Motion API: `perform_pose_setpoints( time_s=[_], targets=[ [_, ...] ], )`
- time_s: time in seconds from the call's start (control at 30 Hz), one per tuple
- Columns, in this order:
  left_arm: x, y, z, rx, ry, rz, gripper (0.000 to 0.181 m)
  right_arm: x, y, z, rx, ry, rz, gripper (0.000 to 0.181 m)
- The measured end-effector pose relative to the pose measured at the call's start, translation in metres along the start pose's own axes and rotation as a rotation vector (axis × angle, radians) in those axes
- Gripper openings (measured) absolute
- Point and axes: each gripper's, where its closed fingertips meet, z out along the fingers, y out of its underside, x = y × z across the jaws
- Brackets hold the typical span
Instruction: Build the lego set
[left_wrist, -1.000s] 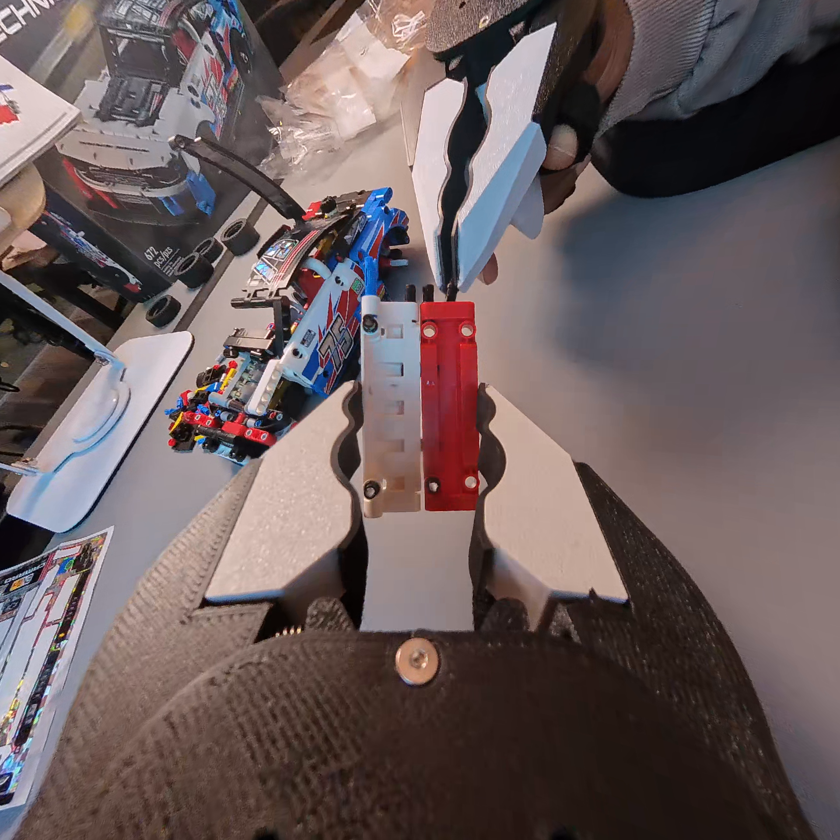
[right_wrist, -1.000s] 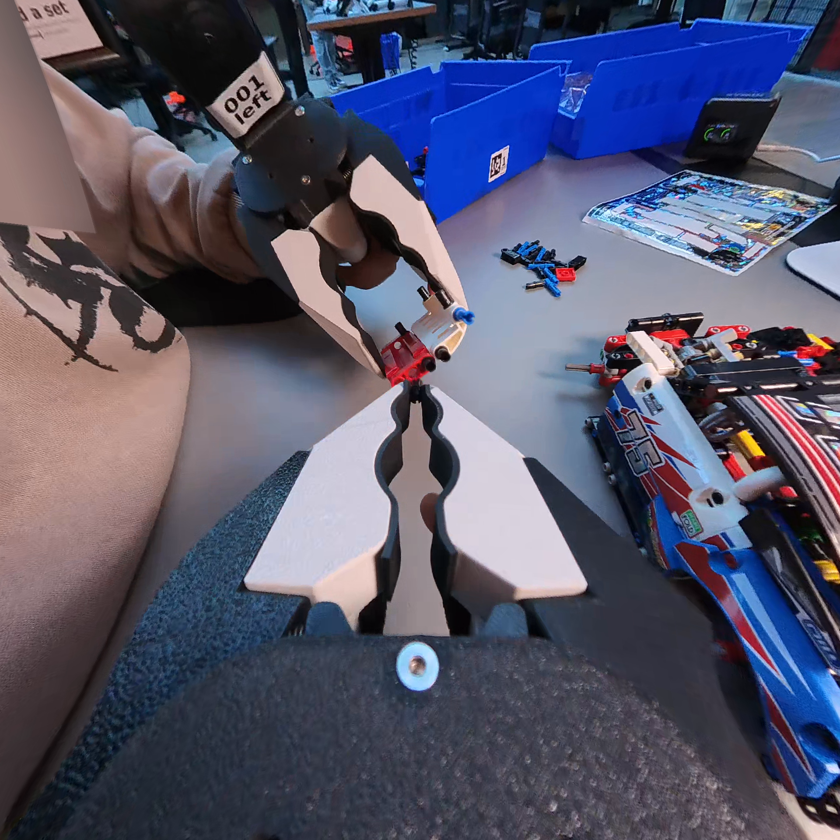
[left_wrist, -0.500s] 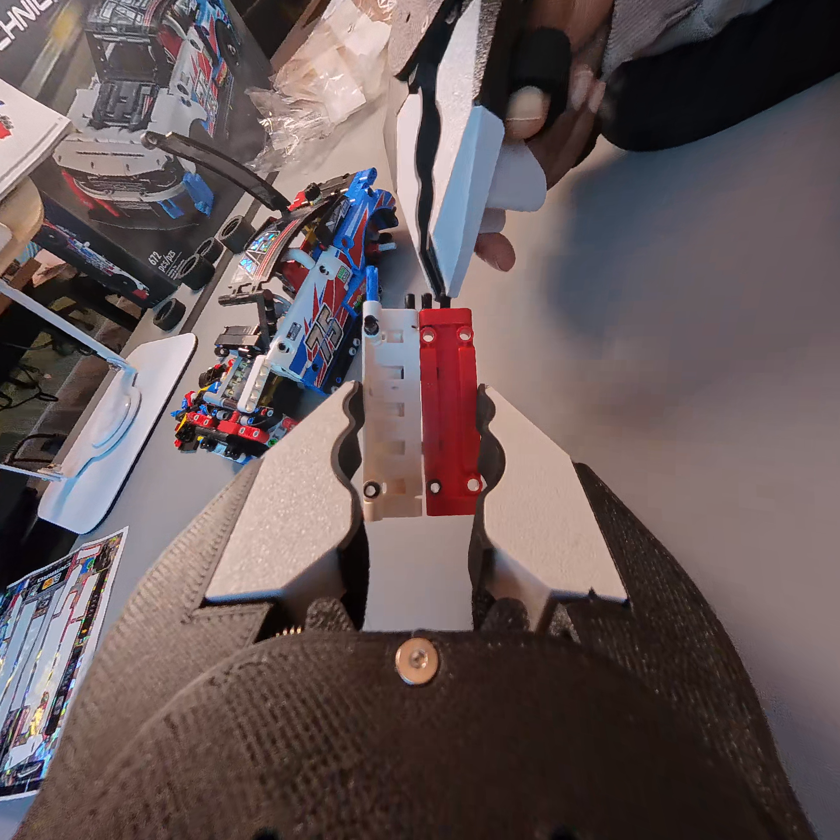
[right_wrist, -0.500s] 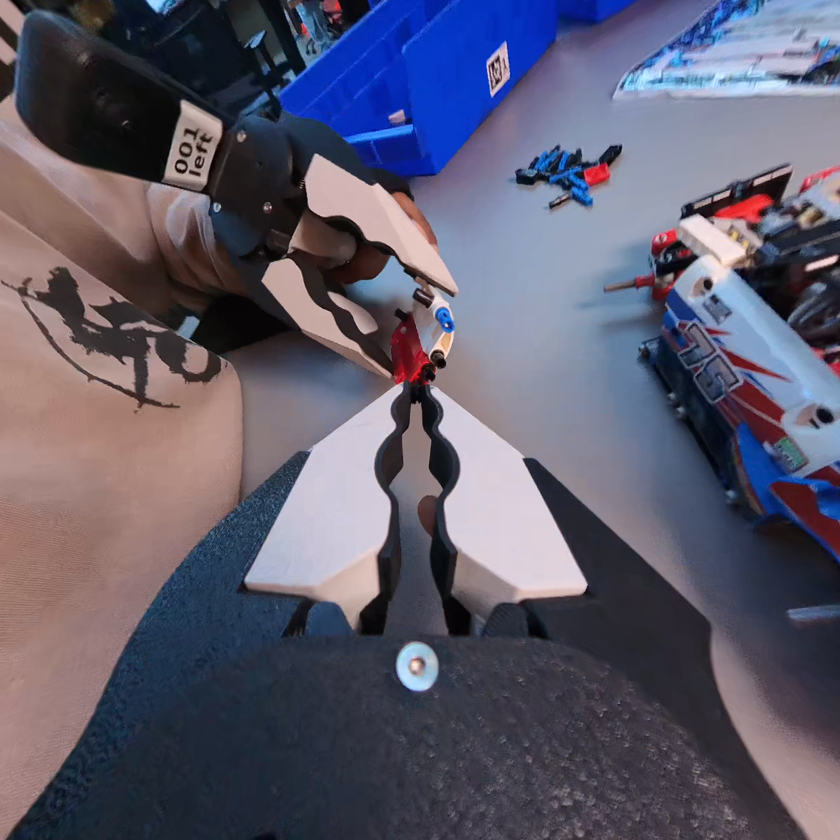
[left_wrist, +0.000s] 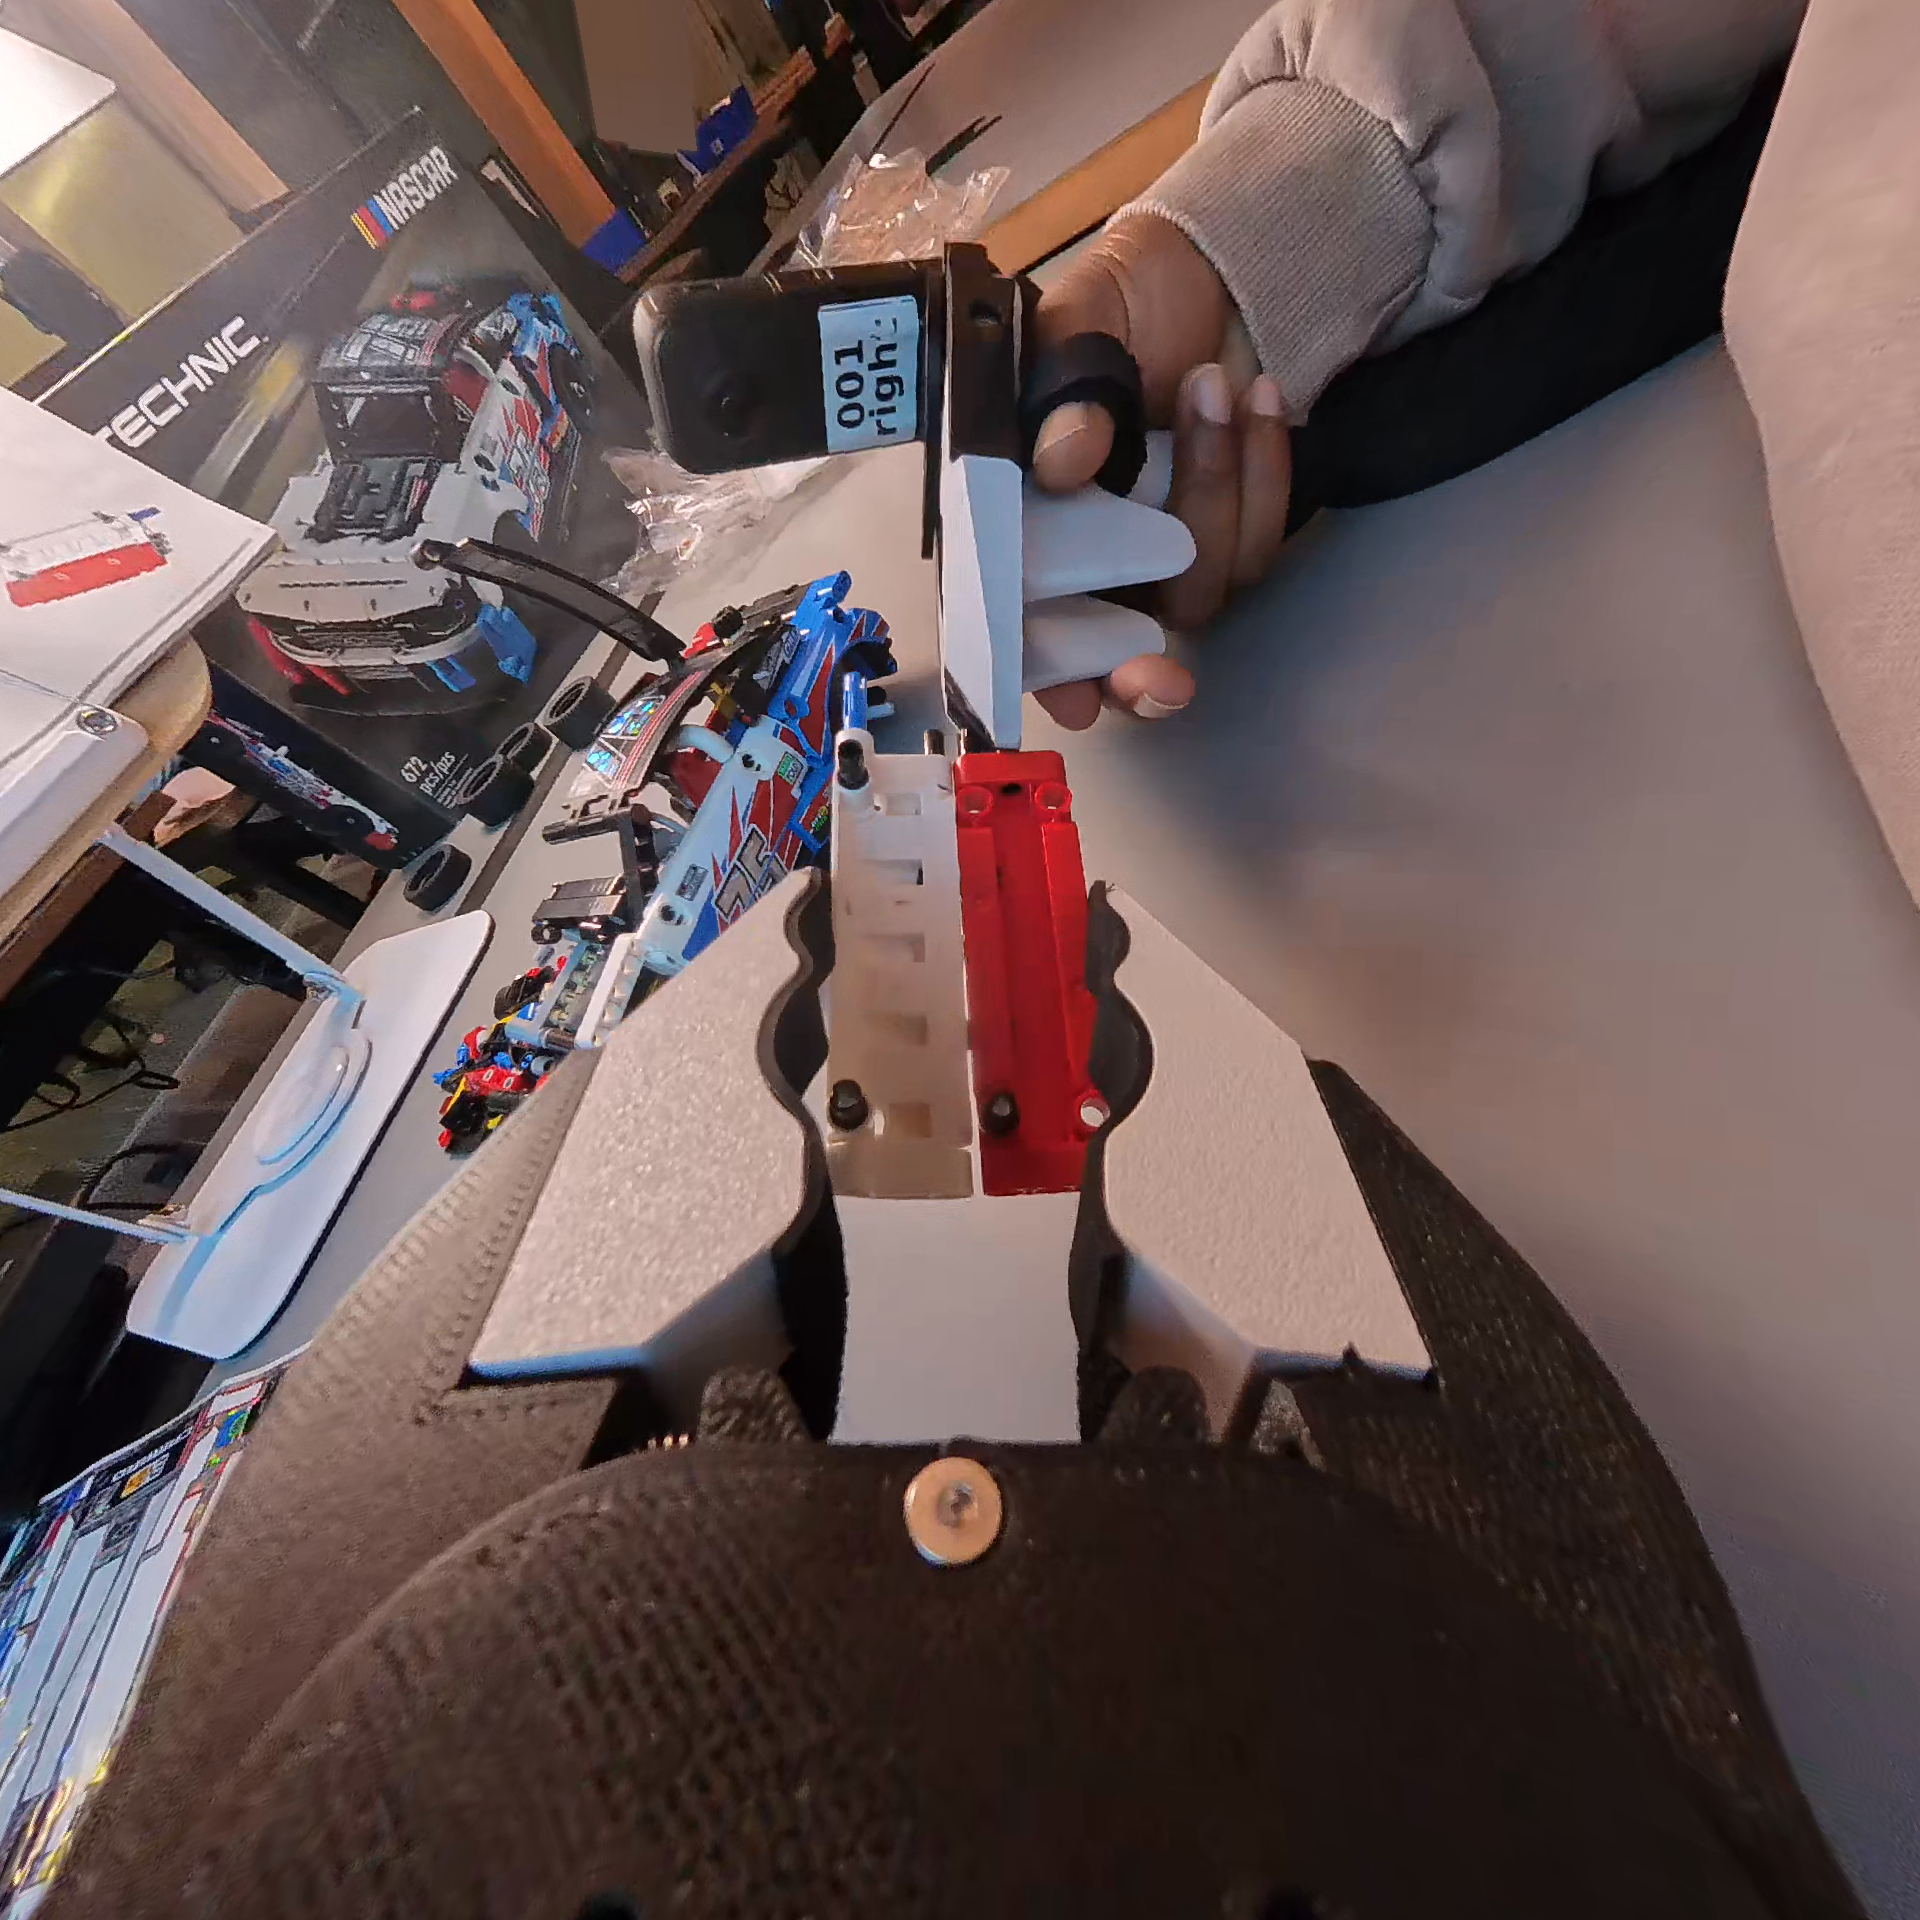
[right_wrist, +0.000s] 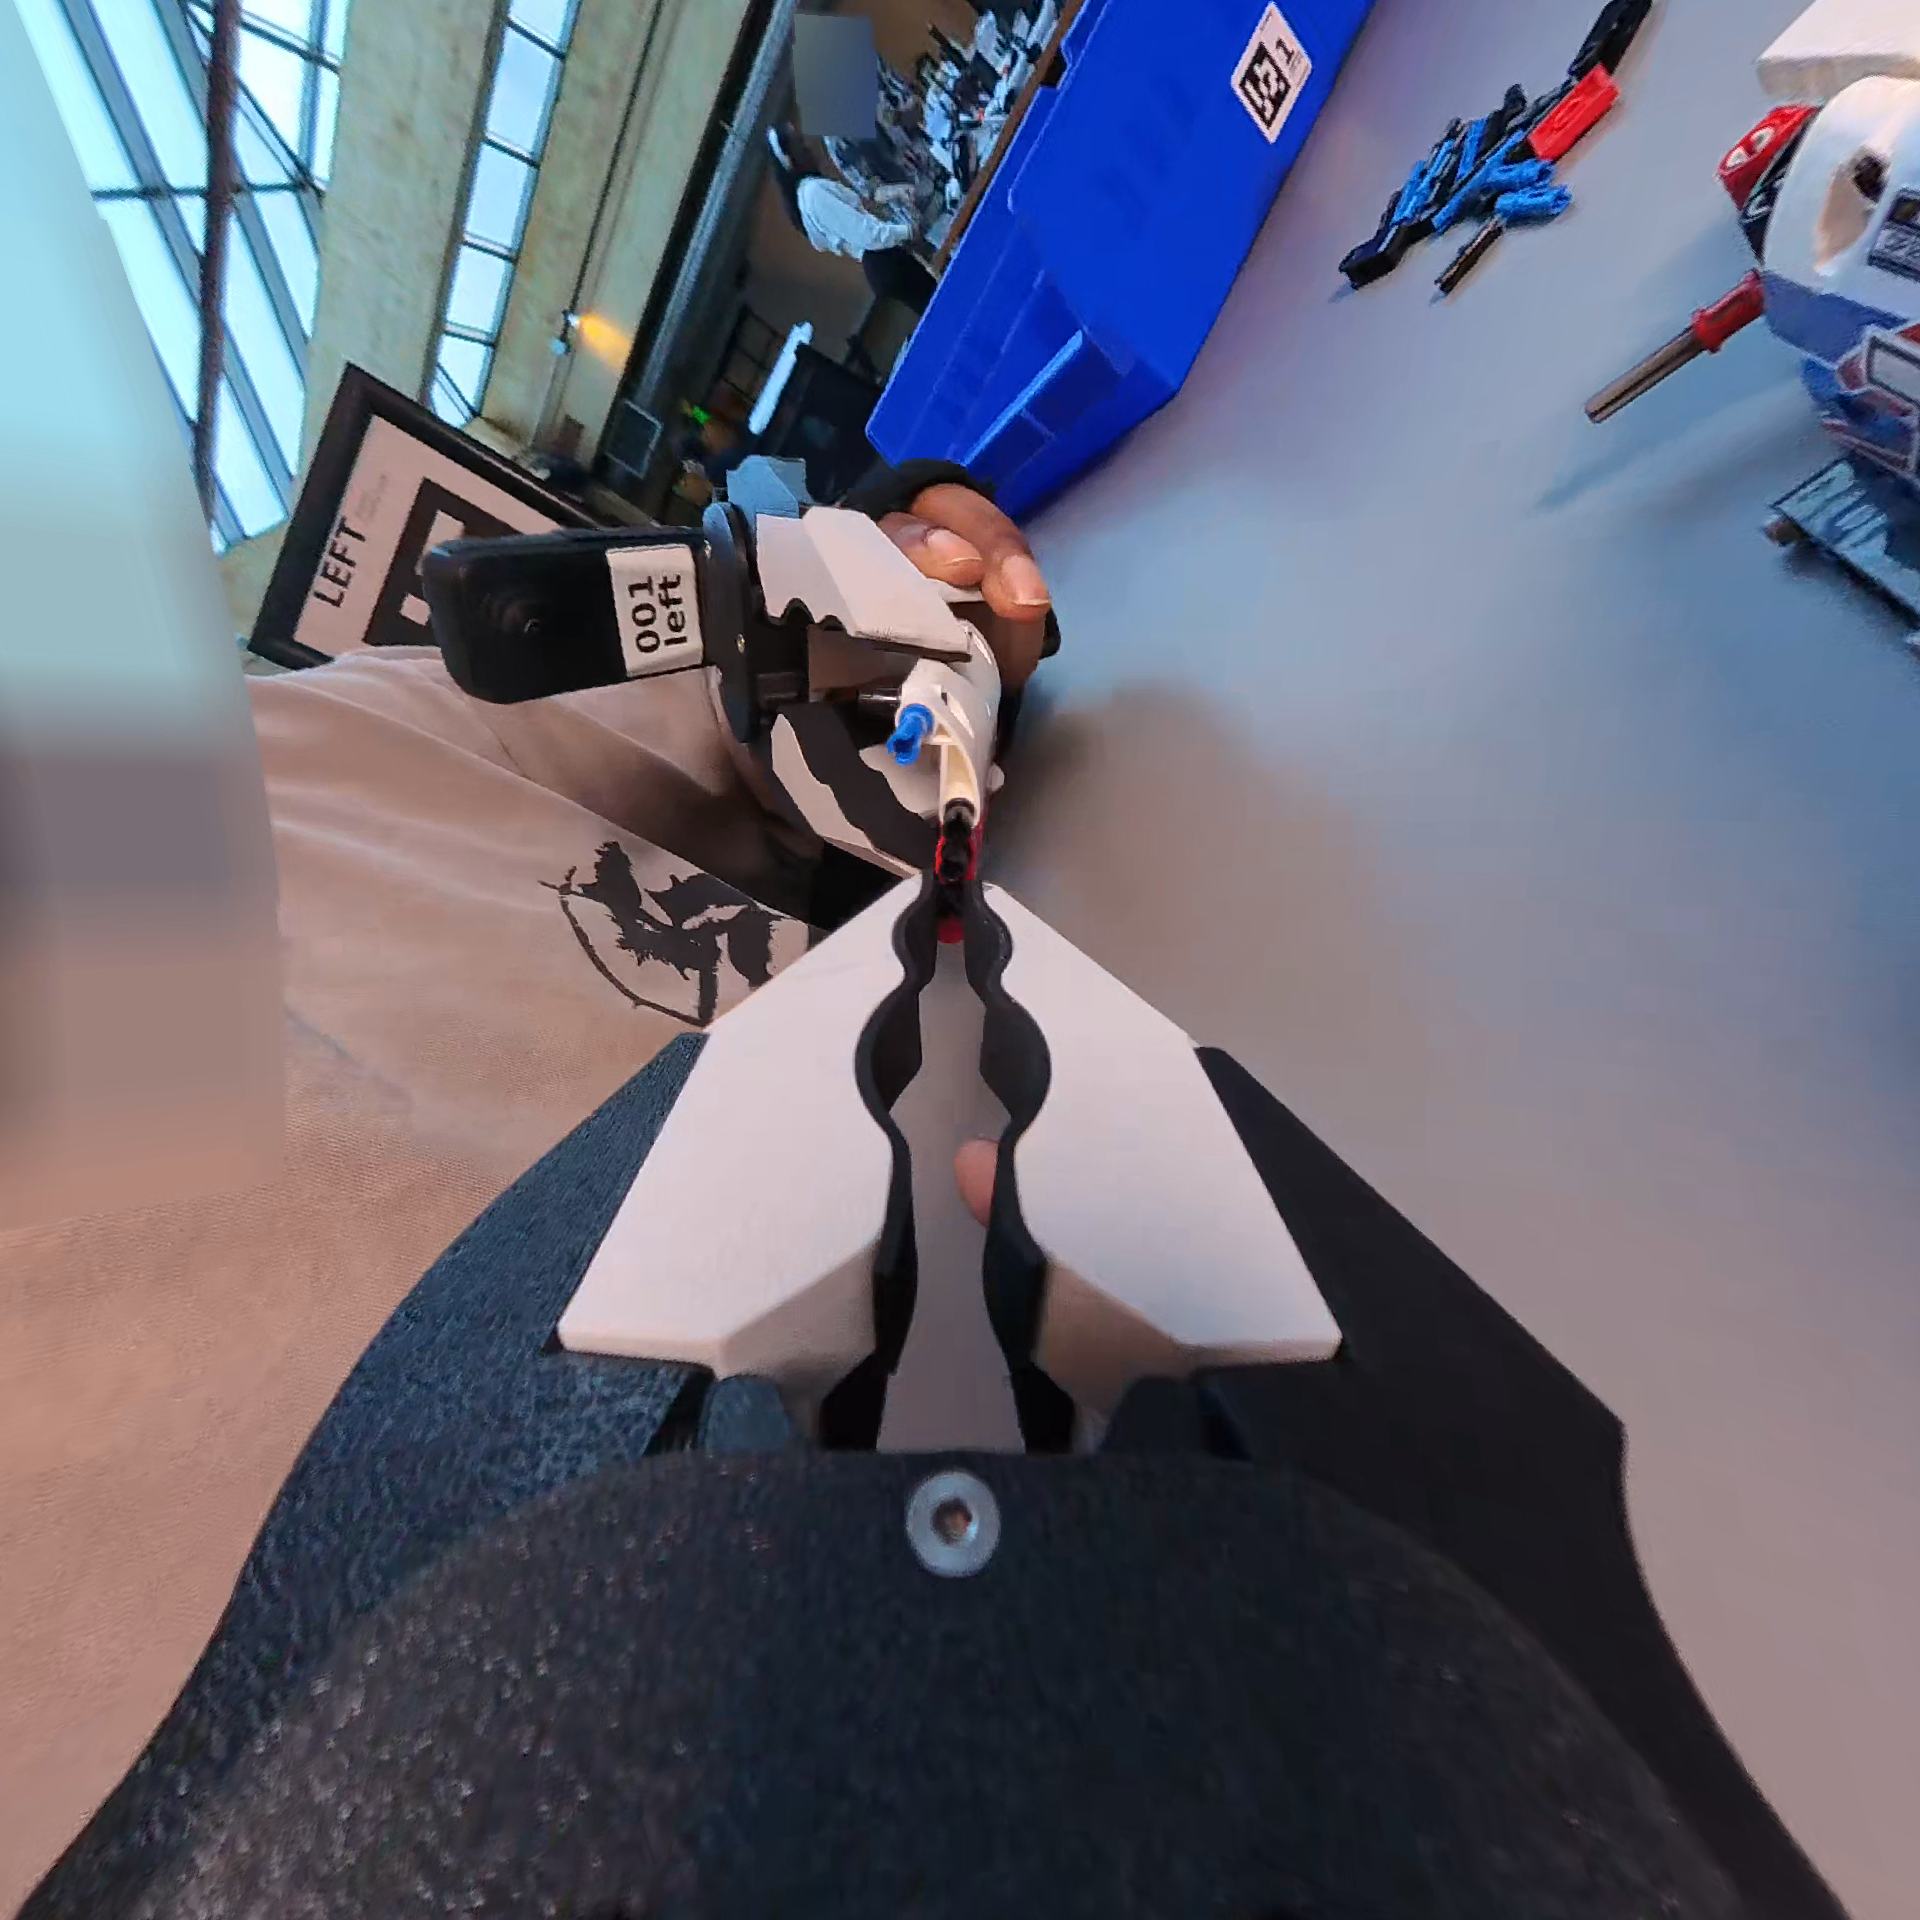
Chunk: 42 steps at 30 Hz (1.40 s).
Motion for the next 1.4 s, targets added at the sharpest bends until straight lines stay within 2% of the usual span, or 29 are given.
perform_pose_setpoints(
  time_s=[0.1,0.23,0.3,0.37,0.47,0.7,0.9,1.4],
  targets=[
    [0.000,0.000,-0.001,-0.002,-0.009,0.010,0.047,0.001,0.000,0.001,0.006,0.025,-0.031,0.001],
    [-0.006,-0.005,-0.003,0.014,-0.034,0.002,0.047,-0.004,-0.008,0.000,0.087,0.004,-0.010,0.001],
    [-0.010,-0.007,-0.002,0.013,-0.050,0.015,0.047,-0.006,-0.013,-0.003,0.082,0.024,-0.079,0.001],
    [-0.016,-0.006,-0.003,0.007,-0.064,0.007,0.047,-0.002,-0.018,-0.008,0.074,0.096,-0.169,0.014],
    [-0.017,-0.002,-0.005,-0.004,-0.067,-0.008,0.047,-0.004,-0.024,-0.016,0.096,0.133,-0.243,0.002],
    [-0.010,-0.007,-0.002,-0.003,-0.046,0.018,0.047,-0.004,-0.006,0.004,0.015,0.119,-0.258,0.000],
    [-0.013,-0.001,-0.004,-0.023,-0.050,-0.010,0.047,-0.007,-0.015,-0.010,0.063,0.097,-0.239,0.001],
    [-0.006,-0.002,-0.002,-0.025,-0.028,-0.019,0.046,-0.011,-0.007,-0.004,0.043,0.048,-0.201,0.000]
  ],
)
